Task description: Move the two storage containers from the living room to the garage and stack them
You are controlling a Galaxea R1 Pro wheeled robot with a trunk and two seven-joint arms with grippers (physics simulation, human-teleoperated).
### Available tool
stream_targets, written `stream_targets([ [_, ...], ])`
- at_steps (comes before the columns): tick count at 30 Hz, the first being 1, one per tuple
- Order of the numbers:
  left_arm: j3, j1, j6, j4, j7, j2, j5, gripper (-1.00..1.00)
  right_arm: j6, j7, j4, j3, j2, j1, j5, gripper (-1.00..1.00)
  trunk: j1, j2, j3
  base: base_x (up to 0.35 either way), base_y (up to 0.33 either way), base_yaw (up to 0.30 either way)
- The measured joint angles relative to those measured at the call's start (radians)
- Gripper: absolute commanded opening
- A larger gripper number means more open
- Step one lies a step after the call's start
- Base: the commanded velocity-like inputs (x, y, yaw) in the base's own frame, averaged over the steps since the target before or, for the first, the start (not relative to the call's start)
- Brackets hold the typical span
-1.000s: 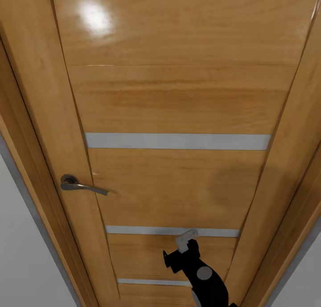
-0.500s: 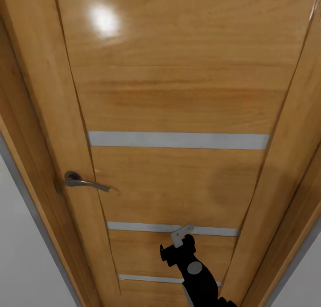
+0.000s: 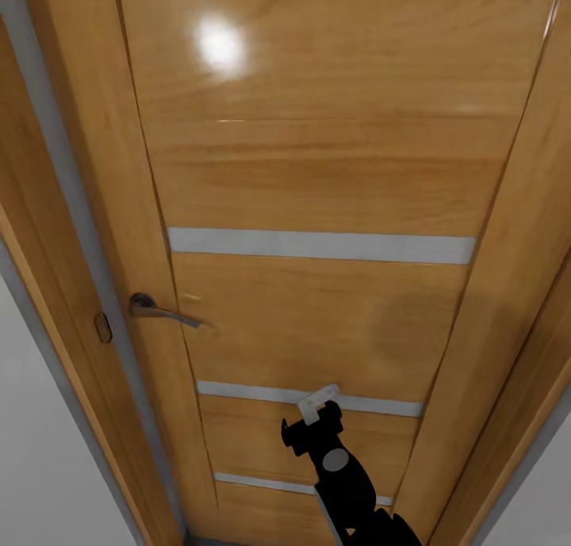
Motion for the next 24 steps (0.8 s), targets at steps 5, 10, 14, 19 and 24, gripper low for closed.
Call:
stream_targets([
  [5, 0.0, 0.0, 0.0, 0.0, 0.0, 0.0, 0.0, 1.0, 0.0, 0.001, -0.001, 0.003, 0.013, 0.0, 0.033, 1.0, 0.0, 0.0, 0.0, 0.0, 0.0, 0.0],
  [10, 0.0, 0.0, 0.0, 0.0, 0.0, -0.001, 0.0, 1.0, -0.003, 0.001, 0.048, 0.017, 0.031, -0.028, 0.14, 1.0, 0.0, 0.0, 0.0, 0.0, 0.0, 0.0],
  [14, 0.0, 0.0, 0.0, 0.0, 0.0, -0.002, 0.0, 1.0, -0.019, -0.003, 0.226, 0.021, 0.031, -0.16, 0.145, 1.0, 0.0, 0.0, 0.0, 0.0, 0.0, 0.0],
  [19, 0.0, 0.0, 0.0, 0.0, 0.0, -0.002, 0.0, 1.0, -0.019, -0.005, 0.282, 0.022, 0.031, -0.219, 0.149, 1.0, 0.0, 0.0, 0.0, 0.0, 0.0, 0.0],
  [24, 0.0, 0.0, 0.0, 0.0, 0.0, -0.002, 0.0, 1.0, -0.019, -0.017, 0.278, 0.077, 0.031, -0.222, 0.154, 1.0, 0.0, 0.0, 0.0, 0.0, 0.0, 0.0],
])
